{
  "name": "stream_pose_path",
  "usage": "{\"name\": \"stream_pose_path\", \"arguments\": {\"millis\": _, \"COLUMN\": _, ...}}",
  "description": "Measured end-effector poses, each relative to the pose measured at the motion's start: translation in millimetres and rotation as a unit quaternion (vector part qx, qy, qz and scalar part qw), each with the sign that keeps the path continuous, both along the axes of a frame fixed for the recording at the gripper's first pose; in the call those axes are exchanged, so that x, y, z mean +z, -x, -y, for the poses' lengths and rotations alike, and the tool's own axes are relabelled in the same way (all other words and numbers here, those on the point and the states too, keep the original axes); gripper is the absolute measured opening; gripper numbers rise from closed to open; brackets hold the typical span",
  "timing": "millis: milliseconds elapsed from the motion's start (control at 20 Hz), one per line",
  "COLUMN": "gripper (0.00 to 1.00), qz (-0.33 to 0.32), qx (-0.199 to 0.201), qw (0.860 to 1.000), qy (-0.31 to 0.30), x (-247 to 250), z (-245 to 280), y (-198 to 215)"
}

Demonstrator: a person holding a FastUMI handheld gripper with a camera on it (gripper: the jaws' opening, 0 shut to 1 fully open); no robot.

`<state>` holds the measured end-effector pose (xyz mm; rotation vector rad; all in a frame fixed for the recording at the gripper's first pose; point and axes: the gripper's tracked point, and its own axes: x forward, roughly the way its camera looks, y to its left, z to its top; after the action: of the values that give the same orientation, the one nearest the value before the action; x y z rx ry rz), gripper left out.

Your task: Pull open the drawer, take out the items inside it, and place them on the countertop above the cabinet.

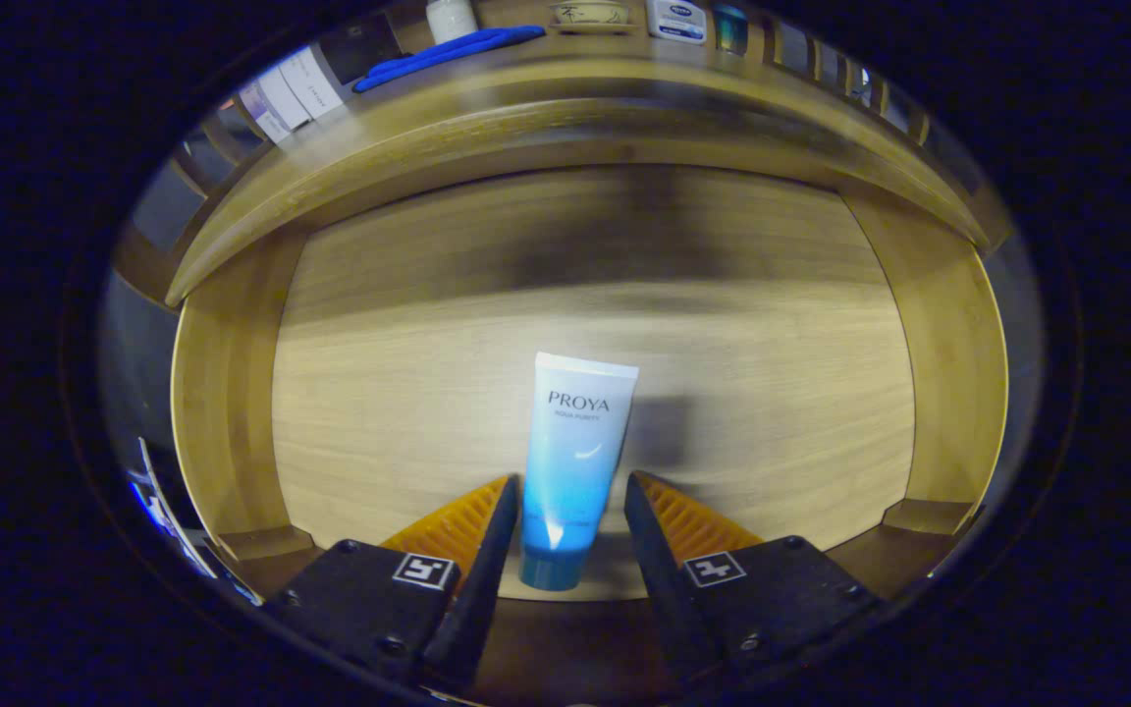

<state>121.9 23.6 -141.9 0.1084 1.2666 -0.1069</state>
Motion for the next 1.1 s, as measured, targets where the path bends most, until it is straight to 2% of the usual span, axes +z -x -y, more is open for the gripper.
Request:
{"name": "stream_pose_path", "arguments": {"millis": 150, "gripper": 0.51, "qz": 0.003, "qx": -0.008, "qw": 1.0, "qy": -0.005, "x": 1, "z": 0, "y": 0}}
{"name": "stream_pose_path", "arguments": {"millis": 250, "gripper": 0.47, "qz": 0.014, "qx": -0.014, "qw": 1.0, "qy": 0.001, "x": 7, "z": 5, "y": -2}}
{"name": "stream_pose_path", "arguments": {"millis": 450, "gripper": 0.45, "qz": 0.041, "qx": -0.013, "qw": 0.999, "qy": -0.013, "x": 34, "z": 4, "y": 1}}
{"name": "stream_pose_path", "arguments": {"millis": 800, "gripper": 0.46, "qz": 0.084, "qx": 0.014, "qw": 0.996, "qy": -0.009, "x": 92, "z": -4, "y": 1}}
{"name": "stream_pose_path", "arguments": {"millis": 1100, "gripper": 0.46, "qz": 0.119, "qx": 0.026, "qw": 0.993, "qy": 0.009, "x": 150, "z": -5, "y": -26}}
